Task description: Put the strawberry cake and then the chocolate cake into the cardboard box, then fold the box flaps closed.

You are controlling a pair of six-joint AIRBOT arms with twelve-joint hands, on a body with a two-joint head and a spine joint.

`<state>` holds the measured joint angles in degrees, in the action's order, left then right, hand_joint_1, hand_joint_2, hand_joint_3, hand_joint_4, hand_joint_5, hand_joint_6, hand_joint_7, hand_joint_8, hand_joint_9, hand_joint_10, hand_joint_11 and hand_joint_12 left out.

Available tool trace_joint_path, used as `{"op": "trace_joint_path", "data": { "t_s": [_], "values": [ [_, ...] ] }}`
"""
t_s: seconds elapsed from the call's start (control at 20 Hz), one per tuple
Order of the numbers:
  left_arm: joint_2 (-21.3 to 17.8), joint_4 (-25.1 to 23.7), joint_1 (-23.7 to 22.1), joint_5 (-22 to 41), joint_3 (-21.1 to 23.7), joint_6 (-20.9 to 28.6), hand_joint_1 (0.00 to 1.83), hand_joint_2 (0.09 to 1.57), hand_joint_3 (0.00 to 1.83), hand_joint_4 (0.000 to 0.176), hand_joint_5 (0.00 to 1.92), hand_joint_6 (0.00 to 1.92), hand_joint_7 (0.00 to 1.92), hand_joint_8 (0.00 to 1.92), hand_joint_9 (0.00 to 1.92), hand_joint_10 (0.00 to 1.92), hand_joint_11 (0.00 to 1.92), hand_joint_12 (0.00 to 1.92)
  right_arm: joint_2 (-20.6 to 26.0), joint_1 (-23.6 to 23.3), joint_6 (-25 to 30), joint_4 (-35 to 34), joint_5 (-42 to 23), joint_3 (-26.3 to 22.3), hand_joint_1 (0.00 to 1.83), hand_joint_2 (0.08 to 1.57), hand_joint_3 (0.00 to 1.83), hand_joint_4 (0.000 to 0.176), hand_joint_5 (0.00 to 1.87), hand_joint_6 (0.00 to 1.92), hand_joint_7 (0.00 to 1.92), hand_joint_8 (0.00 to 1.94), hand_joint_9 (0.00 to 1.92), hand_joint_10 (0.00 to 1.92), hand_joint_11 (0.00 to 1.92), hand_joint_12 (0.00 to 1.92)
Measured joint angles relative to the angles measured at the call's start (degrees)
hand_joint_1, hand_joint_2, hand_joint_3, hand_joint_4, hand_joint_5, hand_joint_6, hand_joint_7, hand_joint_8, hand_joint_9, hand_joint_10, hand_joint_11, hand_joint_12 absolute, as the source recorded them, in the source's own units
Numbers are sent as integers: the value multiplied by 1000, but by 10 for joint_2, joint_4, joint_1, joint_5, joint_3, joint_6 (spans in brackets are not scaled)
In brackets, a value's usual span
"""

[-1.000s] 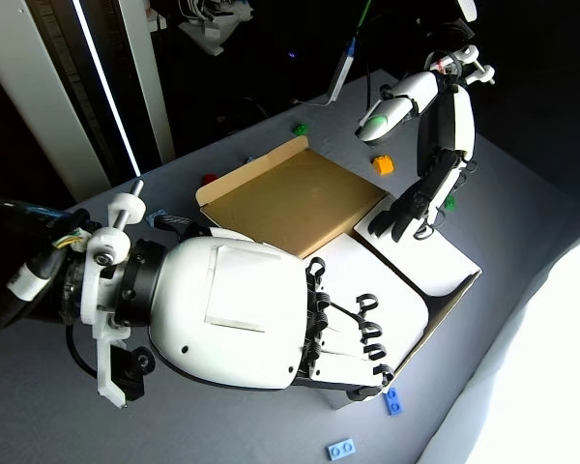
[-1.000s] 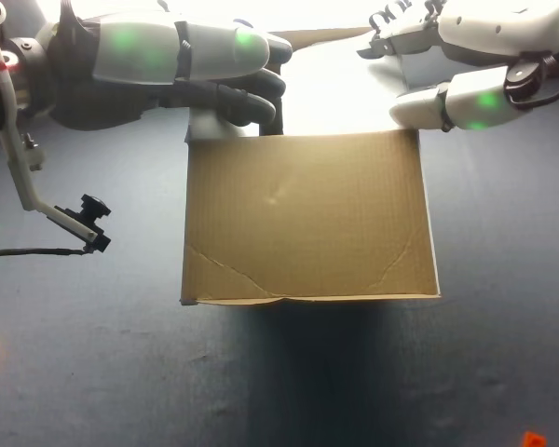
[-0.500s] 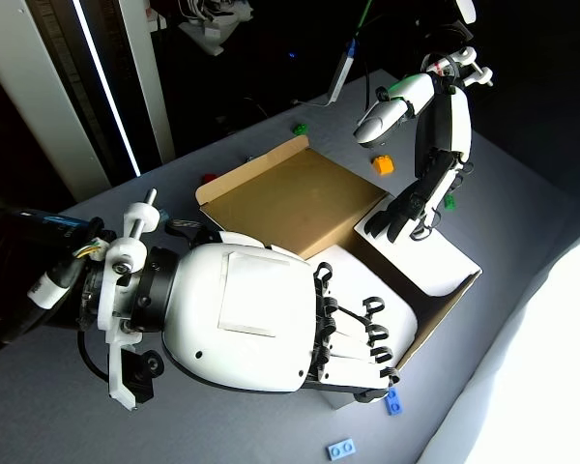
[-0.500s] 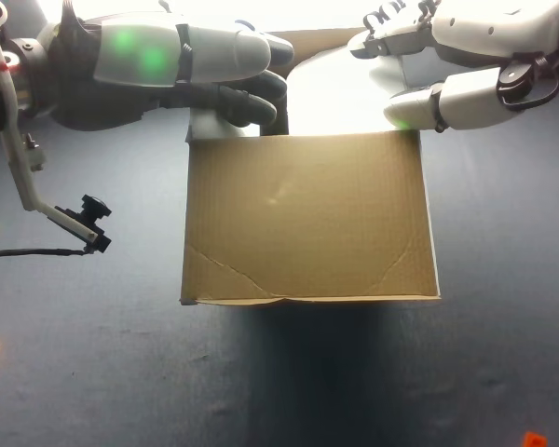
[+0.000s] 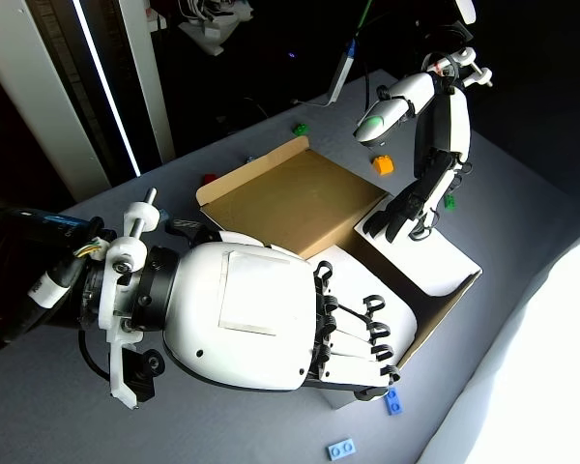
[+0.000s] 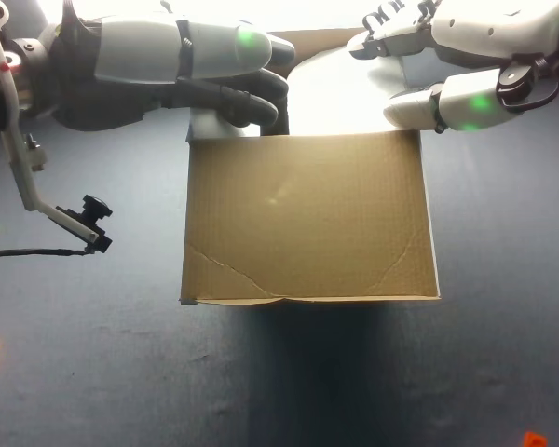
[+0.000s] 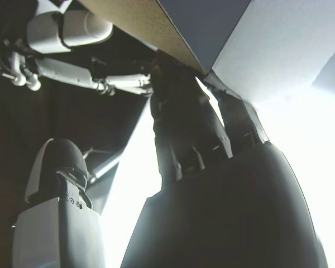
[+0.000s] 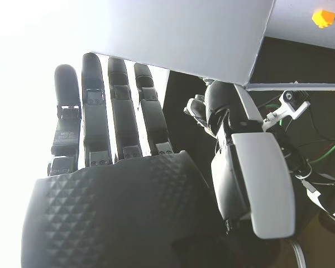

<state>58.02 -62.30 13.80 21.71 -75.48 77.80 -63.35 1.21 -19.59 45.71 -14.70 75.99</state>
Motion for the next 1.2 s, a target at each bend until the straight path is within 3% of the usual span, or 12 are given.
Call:
{"op": "trace_joint_path", "data": {
  "t_s": [0.55,0.75,0.95,1.1,1.2],
  "values": [
    [3,-2,-37,-23,-25,0,568,1062,1,0,486,1,689,0,796,1,259,1192,28,-87,2,10,21,0,228,1285,3,0,341,2,380,2,280,368,0,1245],
    [3,-2,-56,-28,-36,3,541,1068,2,0,500,5,691,4,799,5,284,1168,62,-88,8,11,28,0,241,1275,0,0,357,8,388,4,278,368,0,1232],
    [-2,-5,-66,-35,-45,9,545,1065,0,3,496,2,681,0,791,1,290,1174,90,-76,56,48,20,0,285,1270,0,0,354,6,415,12,297,376,0,1265],
    [-24,-93,-66,-34,-45,74,546,1061,0,8,518,8,685,1,792,1,284,1170,112,-53,70,50,16,0,282,1271,0,0,357,7,400,3,290,374,0,1239],
    [-40,-139,-66,-34,-46,110,550,1064,0,0,522,8,689,2,803,6,304,1181,133,-28,71,49,9,0,260,1278,1,0,348,3,409,6,280,377,0,1238]
  ]
}}
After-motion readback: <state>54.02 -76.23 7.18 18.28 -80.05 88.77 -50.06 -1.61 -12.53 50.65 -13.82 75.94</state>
